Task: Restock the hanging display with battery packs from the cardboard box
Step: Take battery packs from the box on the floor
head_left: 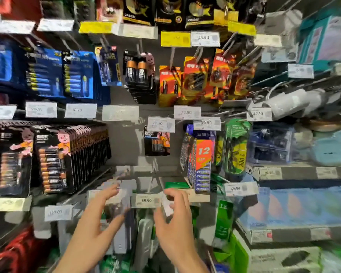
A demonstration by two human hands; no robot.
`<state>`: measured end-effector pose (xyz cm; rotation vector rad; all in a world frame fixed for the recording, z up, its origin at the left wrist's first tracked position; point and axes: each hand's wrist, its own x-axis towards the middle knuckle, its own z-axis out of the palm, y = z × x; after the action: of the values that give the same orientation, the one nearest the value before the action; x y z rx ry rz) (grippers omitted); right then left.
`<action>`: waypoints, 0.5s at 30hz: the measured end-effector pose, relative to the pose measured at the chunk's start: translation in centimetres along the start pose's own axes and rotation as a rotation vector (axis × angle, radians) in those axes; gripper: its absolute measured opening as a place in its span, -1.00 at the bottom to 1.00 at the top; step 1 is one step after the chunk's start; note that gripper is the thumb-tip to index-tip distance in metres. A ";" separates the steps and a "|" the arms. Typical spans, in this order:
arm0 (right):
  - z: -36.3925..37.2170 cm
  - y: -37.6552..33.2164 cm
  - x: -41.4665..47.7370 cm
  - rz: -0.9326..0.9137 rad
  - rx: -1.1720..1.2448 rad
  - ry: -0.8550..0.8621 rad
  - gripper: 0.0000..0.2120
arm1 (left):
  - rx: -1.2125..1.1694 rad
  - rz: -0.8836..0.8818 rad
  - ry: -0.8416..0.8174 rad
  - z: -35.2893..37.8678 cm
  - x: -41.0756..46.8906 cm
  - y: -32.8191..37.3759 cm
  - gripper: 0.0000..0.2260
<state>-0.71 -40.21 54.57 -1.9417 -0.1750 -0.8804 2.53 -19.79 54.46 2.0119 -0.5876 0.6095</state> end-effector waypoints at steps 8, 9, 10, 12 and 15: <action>1.3 1.9 -15.9 0.034 0.014 -0.449 -0.72 | 0.236 -0.210 -0.040 0.1 -19.2 -0.7 -0.56; 1.8 2.1 -18.0 0.056 0.016 -0.517 -0.73 | 0.266 -0.255 -0.052 -0.2 -21.7 -0.7 -0.58; 2.2 2.3 -20.2 0.077 0.022 -0.578 -0.72 | 0.296 -0.293 -0.055 -0.7 -24.1 -0.8 -0.59; 3.0 2.6 -24.2 0.127 0.026 -0.712 -0.70 | 0.373 -0.381 -0.068 -1.6 -28.6 -1.2 -0.58; 4.4 3.2 -29.4 0.163 -0.023 -0.897 -0.61 | 0.458 -0.531 -0.094 -3.1 -34.4 -1.7 -0.53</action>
<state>-18.45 -31.48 32.16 -2.2111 -0.5159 0.1454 -23.23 -10.74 33.28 2.5028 0.0604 0.3404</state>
